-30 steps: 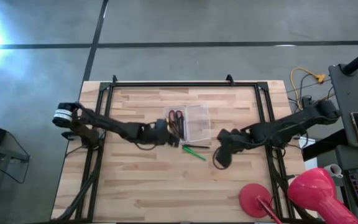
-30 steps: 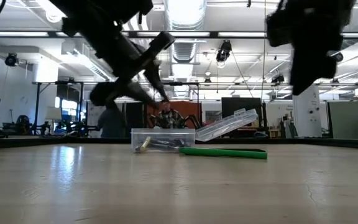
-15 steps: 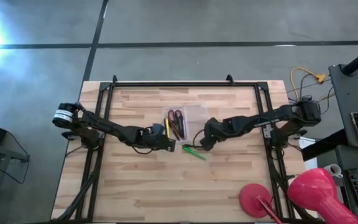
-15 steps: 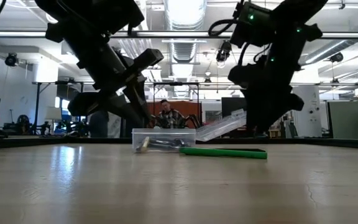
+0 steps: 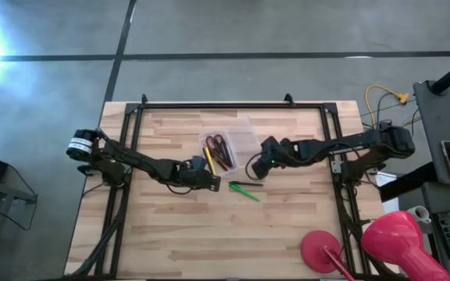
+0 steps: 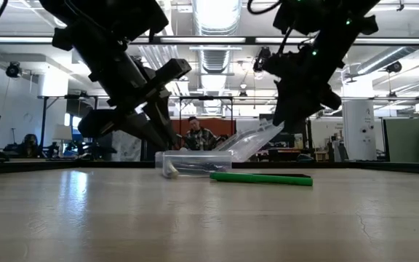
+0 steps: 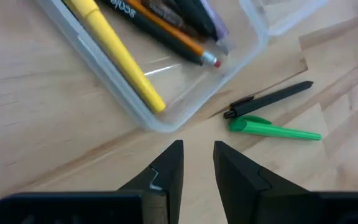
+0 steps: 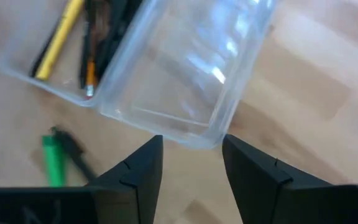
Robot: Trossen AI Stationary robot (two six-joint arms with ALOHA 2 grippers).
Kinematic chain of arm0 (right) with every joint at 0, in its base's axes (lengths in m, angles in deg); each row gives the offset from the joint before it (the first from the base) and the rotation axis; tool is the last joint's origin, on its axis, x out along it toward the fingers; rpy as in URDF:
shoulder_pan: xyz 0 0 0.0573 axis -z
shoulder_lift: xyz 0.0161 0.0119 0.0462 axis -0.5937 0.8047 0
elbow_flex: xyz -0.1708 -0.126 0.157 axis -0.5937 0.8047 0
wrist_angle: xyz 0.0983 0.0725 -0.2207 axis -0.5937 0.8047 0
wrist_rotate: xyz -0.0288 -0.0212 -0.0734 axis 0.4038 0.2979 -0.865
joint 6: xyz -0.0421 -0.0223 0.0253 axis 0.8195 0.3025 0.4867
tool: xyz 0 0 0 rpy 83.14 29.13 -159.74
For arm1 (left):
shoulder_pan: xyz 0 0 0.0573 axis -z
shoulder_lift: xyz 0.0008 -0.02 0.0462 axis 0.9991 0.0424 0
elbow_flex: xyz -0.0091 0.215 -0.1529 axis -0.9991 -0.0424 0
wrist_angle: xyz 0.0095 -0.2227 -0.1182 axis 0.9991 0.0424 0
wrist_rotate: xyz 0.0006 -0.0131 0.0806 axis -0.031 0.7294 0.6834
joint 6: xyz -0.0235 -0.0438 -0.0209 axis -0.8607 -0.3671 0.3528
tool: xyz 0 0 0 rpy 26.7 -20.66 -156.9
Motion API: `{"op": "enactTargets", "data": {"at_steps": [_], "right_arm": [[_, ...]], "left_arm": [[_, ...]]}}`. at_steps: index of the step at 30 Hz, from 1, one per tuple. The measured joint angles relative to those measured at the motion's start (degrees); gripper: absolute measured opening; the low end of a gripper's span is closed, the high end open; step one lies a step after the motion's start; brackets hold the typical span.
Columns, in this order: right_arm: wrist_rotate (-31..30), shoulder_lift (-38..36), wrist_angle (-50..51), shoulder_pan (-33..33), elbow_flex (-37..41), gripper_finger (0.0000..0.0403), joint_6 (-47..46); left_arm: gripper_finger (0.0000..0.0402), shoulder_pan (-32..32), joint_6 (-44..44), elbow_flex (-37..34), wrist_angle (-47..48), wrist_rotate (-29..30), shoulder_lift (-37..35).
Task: Pick & place school supplies into a supply box
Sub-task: Put the black pen into the transparent supply box
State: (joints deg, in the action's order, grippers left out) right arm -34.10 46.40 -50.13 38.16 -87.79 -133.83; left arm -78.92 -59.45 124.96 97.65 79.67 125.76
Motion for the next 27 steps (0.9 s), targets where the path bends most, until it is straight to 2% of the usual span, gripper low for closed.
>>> {"op": "enactTargets", "data": {"at_steps": [3, 6, 10, 13, 17, 22, 27], "right_arm": [[1.07, 0.26, 0.45, 2.29, 0.02, 0.0157, 1.98], [6.53, -1.06, 1.94, 2.54, 0.02, 0.0157, 6.51], [12.6, -4.19, 4.85, -2.6, 0.02, 0.0155, 17.76], [12.54, -4.49, 5.75, -7.18, 0.19, 0.0155, 25.21], [11.07, -0.44, 3.06, -10.0, 0.37, 0.0158, 32.1], [12.77, 6.06, -3.42, -10.0, 0.39, 0.0157, 32.09], [13.01, 10.61, -4.55, -9.97, -0.48, 0.016, 32.0]], "left_arm": [[0.0072, 0.0, 0.02, -0.09, -0.16, 0.09, 0.46], [0.0072, 0.13, 0.0, -0.23, 0.14, -0.09, 0.76], [0.0072, 0.88, 0.0, -0.27, -0.03, -0.47, 0.89], [0.0072, 1.58, 0.11, -0.29, -0.28, -0.55, 0.85], [0.0072, 3.53, 1.28, -0.31, -0.01, -0.55, 0.82], [0.0072, 7.11, 7.08, -0.38, 0.31, -0.57, 0.78], [0.0072, 8.71, 7.88, -0.35, 0.45, -0.7, 0.78]]}}
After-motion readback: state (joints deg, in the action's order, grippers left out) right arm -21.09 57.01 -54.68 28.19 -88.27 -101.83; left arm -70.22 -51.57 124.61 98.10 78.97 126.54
